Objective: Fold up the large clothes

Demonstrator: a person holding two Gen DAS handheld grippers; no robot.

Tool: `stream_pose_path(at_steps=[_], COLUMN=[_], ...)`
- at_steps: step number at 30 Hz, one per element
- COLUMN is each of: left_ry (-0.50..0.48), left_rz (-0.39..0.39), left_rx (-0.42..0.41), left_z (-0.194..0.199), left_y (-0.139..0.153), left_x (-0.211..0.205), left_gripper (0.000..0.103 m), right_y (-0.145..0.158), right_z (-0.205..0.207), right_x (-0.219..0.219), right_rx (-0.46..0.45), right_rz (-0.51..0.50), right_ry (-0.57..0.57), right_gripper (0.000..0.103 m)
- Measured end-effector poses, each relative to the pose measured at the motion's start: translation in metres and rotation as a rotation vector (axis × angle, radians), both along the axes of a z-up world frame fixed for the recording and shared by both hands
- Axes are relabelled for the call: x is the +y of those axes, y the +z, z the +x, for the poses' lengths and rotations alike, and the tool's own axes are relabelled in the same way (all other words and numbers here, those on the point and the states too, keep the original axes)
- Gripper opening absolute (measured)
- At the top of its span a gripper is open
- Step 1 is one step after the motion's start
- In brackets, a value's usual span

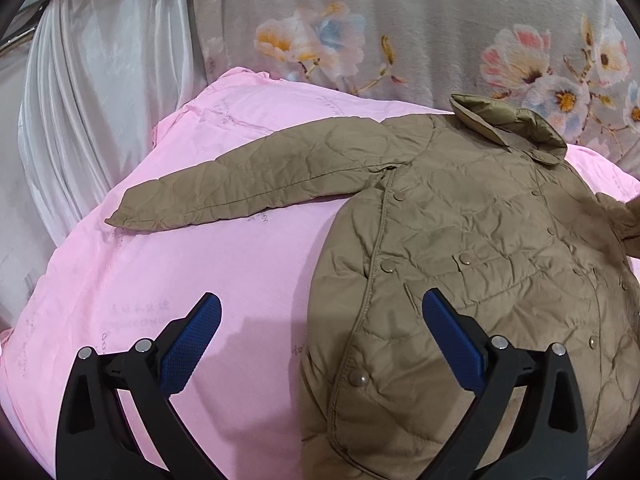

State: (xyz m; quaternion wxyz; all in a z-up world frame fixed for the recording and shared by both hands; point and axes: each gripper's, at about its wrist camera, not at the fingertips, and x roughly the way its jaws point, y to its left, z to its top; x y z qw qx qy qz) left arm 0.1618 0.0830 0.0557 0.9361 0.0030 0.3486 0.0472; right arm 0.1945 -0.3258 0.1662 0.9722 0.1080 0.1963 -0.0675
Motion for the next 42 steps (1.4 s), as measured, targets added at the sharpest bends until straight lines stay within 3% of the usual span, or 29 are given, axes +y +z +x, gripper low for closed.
stream_pose_path(at_steps=[6, 8, 10, 11, 12, 15, 21, 25, 29, 32, 33, 34, 35, 36, 37, 39, 41, 42], left_ry=[-0.009, -0.022, -0.045, -0.058, -0.075, -0.127, -0.223, -0.229, -0.217, -0.233, -0.23, -0.224, -0.224, -0.229, -0.232, -0.233, -0.242, -0.247], left_rz=[-0.026, -0.042, -0.079, -0.104, -0.137, -0.229, -0.443, -0.509, -0.592, -0.587, -0.551, -0.514, -0.481, -0.48, -0.482, -0.453, -0.427, -0.404], left_rx=[-0.007, -0.006, -0.001, 0.0, 0.002, 0.023, 0.162, 0.237, 0.297, 0.298, 0.292, 0.282, 0.27, 0.259, 0.243, 0.172, 0.095, 0.048], left_z=[0.006, 0.01, 0.016, 0.019, 0.024, 0.041, 0.096, 0.128, 0.15, 0.16, 0.163, 0.165, 0.169, 0.171, 0.174, 0.176, 0.174, 0.171], left_y=[0.003, 0.006, 0.009, 0.01, 0.013, 0.016, 0.004, -0.015, -0.032, -0.034, -0.031, -0.029, -0.024, -0.019, -0.013, 0.008, 0.031, 0.043], left_x=[0.009, 0.01, 0.01, 0.009, 0.008, 0.0, -0.031, -0.057, -0.072, -0.083, -0.086, -0.087, -0.088, -0.087, -0.084, -0.077, -0.072, -0.07], left_gripper=[0.098, 0.098, 0.098, 0.098, 0.098, 0.098, 0.098, 0.098, 0.096, 0.069, 0.048, 0.016, 0.004, 0.003, 0.002, 0.002, 0.001, 0.001], right_y=[-0.034, -0.052, -0.063, -0.066, -0.065, -0.054, -0.063, -0.104, -0.144, -0.167, -0.172, -0.176, -0.176, -0.175, -0.175, -0.172, -0.16, -0.146], right_z=[0.061, 0.072, 0.076, 0.069, 0.064, 0.048, 0.026, 0.012, 0.004, 0.01, 0.014, 0.018, 0.021, 0.026, 0.033, 0.044, 0.04, 0.034], right_x=[0.141, 0.173, 0.196, 0.202, 0.205, 0.202, 0.101, 0.011, -0.046, -0.069, -0.072, -0.076, -0.075, -0.077, -0.079, -0.082, -0.085, -0.079], right_rx=[0.101, 0.148, 0.167, 0.155, 0.136, 0.071, 0.115, 0.205, 0.264, 0.303, 0.311, 0.309, 0.305, 0.303, 0.298, 0.285, 0.181, 0.115], right_rz=[-0.049, -0.071, -0.083, -0.082, -0.079, -0.064, 0.084, 0.265, 0.431, 0.522, 0.548, 0.571, 0.578, 0.583, 0.584, 0.59, 0.621, 0.576], right_ry=[0.292, 0.359, 0.407, 0.42, 0.431, 0.432, 0.256, 0.057, -0.05, -0.078, -0.08, -0.085, -0.089, -0.095, -0.102, -0.108, -0.094, -0.089], right_gripper=[0.008, 0.019, 0.048, 0.055, 0.06, 0.061, 0.062, 0.063, 0.064, 0.064, 0.064, 0.064, 0.062, 0.057, 0.037, 0.009, 0.006, 0.006])
